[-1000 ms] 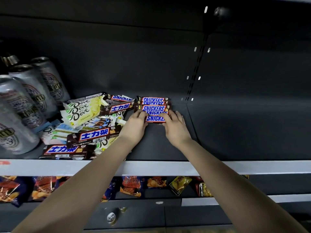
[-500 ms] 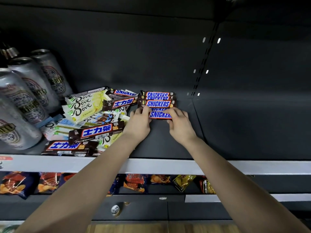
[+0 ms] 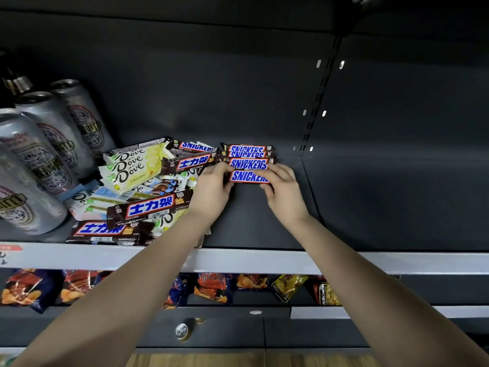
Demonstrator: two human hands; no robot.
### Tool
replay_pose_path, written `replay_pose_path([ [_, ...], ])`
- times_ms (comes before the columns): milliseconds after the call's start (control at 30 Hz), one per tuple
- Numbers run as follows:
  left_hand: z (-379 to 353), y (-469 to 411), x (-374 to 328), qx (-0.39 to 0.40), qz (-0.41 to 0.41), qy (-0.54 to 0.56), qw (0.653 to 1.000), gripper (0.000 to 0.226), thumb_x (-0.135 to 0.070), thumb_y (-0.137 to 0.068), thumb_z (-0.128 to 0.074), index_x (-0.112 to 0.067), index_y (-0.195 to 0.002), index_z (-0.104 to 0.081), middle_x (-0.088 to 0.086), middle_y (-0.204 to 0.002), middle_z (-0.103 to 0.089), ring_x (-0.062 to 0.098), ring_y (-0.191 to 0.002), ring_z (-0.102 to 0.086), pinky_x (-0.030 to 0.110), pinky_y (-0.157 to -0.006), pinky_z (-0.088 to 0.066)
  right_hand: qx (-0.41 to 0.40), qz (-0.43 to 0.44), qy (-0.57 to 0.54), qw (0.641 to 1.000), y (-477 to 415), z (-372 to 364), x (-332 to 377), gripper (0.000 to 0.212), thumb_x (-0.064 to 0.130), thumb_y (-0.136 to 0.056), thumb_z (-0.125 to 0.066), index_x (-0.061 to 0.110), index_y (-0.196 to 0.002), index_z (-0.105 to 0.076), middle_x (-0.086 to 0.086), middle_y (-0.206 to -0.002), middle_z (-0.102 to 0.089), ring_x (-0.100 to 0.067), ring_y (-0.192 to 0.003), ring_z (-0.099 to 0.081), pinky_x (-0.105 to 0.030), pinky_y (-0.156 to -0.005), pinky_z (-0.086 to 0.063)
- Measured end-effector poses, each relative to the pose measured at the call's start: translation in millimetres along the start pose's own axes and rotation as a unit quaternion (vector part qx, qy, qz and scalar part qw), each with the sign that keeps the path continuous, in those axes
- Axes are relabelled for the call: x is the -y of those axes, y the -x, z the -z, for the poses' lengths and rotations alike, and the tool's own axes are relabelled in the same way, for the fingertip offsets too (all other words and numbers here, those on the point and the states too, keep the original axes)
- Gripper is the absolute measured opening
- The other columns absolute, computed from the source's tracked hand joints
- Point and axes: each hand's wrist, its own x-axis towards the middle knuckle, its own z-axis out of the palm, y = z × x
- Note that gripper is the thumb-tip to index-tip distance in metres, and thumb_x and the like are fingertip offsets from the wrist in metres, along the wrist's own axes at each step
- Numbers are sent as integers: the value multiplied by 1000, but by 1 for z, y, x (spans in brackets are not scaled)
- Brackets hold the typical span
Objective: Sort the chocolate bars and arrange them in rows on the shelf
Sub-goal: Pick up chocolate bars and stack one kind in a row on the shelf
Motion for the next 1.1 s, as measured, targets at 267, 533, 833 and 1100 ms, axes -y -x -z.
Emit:
replay_pose_path([
  [267,-2,-16,-1,21,20,-9,1000,25,-5,-86,-60,-6,-111,-56,13,-113,-60,27,-109,-53,26,-86,-37,52,-35,14,998,-20,-3,-4,40,-5,-85,-57,14,-120,-62,-11,-128,-55,-26,-127,-38,-17,-102,-22],
  [533,-12,-12,5,61,-9,-113,992,35,-12,-91,-55,-7,-126,-52,9,-147,-31,32,-131,-31,38,-107,-31,59,-26,92,994,-11,-11,-10,38,-2,-85,-58,10,-121,-60,-13,-138,-45,-31,-130,-36,-39,-105,-38],
  [833,-15,-10,4,67,-15,-141,988,50,1,-87,-49,-6,-135,-36,8,-150,-25,32,-135,-23,39,-110,-31,59,-25,74,995,-11,-11,-13,38,9,-83,-66,17,-120,-62,-14,-130,-51,-32,-125,-43,-48,-100,-42],
  [1100,-15,-12,6,32,1,-120,992,43,-6,-83,-52,-6,-126,-44,12,-136,-37,31,-123,-34,38,-104,-33,72,-55,92,992,-12,-10,-13,42,20,-85,-63,16,-126,-55,-5,-137,-46,-25,-128,-37,-43,-106,-34],
])
